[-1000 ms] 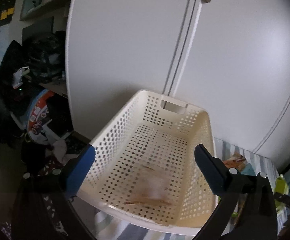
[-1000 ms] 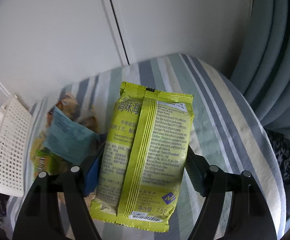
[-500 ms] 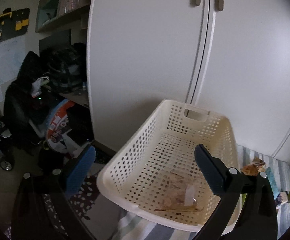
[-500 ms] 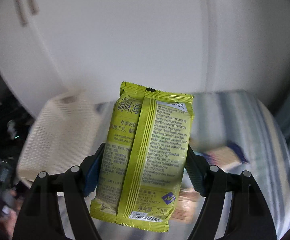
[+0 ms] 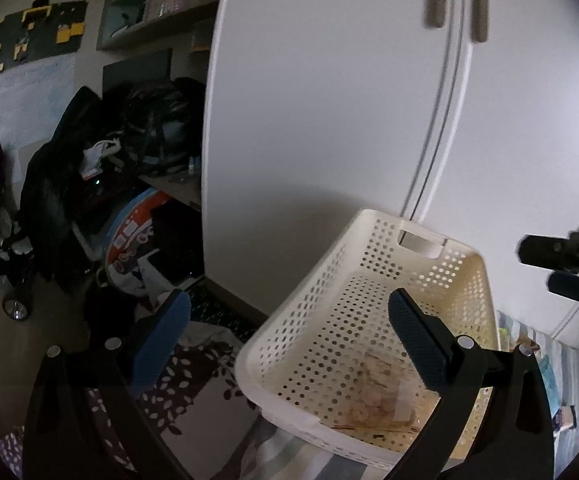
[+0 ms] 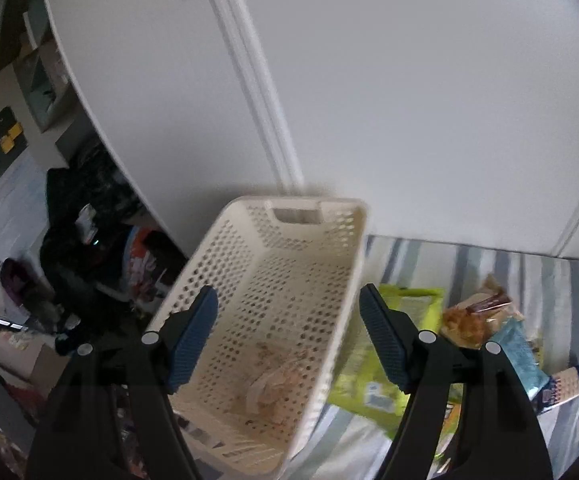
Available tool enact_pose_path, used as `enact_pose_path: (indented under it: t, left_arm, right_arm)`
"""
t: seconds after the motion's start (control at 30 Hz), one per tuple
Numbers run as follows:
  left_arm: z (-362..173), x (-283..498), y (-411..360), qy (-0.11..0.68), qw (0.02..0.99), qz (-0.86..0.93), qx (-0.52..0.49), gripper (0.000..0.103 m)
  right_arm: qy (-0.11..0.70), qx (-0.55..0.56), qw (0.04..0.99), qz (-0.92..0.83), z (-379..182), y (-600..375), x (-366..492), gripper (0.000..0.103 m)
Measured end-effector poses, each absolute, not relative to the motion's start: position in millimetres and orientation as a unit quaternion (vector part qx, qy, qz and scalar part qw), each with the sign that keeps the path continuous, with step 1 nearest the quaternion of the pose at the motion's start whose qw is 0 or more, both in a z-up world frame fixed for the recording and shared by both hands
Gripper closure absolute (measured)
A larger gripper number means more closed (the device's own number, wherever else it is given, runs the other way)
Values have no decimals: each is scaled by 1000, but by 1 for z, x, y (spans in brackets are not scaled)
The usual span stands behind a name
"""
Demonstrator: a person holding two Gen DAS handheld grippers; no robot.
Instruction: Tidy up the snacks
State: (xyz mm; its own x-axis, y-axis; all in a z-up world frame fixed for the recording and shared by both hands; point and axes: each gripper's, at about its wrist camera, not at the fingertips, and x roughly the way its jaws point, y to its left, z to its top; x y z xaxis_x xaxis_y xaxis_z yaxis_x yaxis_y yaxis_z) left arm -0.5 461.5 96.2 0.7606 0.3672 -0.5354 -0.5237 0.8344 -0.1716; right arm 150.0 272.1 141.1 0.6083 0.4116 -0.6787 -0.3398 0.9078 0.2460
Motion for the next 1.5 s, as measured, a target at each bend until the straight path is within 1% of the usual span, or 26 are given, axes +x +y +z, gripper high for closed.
enact_pose_path:
  t: [0.03, 0.1, 0.3, 0.53, 0.73, 0.93, 1.07, 1.23, 1.4, 1.5]
  left_arm:
    - [95, 0, 463, 250, 924, 241, -161, 2]
    - [94, 0, 463, 253, 922, 241, -166, 2]
    - [97, 0, 452, 247, 930, 227, -149, 2]
    - [93, 3, 458, 255, 926, 231, -158, 2]
    - [94, 1, 462, 250, 924, 236, -166, 2]
    - [92, 3, 460, 257, 924, 230, -162, 2]
    - [87, 5, 464, 267, 920, 228, -173, 2]
    - [73, 13, 473, 293, 909, 229, -189, 2]
    - [69, 12, 479, 296, 905, 233, -199, 2]
    - [69, 11, 480, 295, 903, 238, -202, 2]
  right_arm:
    - [390, 45, 899, 196, 136, 263, 153, 23]
    - [401, 46, 902, 155, 119, 239, 157, 19]
    - [461, 76, 879, 91, 71, 193, 181, 19]
    - [501, 77, 852, 131, 37, 207, 199, 19]
    - [508, 70, 842, 165, 22, 221, 204, 19]
    - [512, 104, 831, 194, 7, 220, 223, 17]
    - [514, 129, 823, 205, -5, 218, 228, 15]
    - [513, 127, 821, 217, -4, 223, 231, 14]
    - [523, 124, 817, 210, -8, 228, 241, 5]
    - [534, 127, 809, 210, -12, 226, 243, 5]
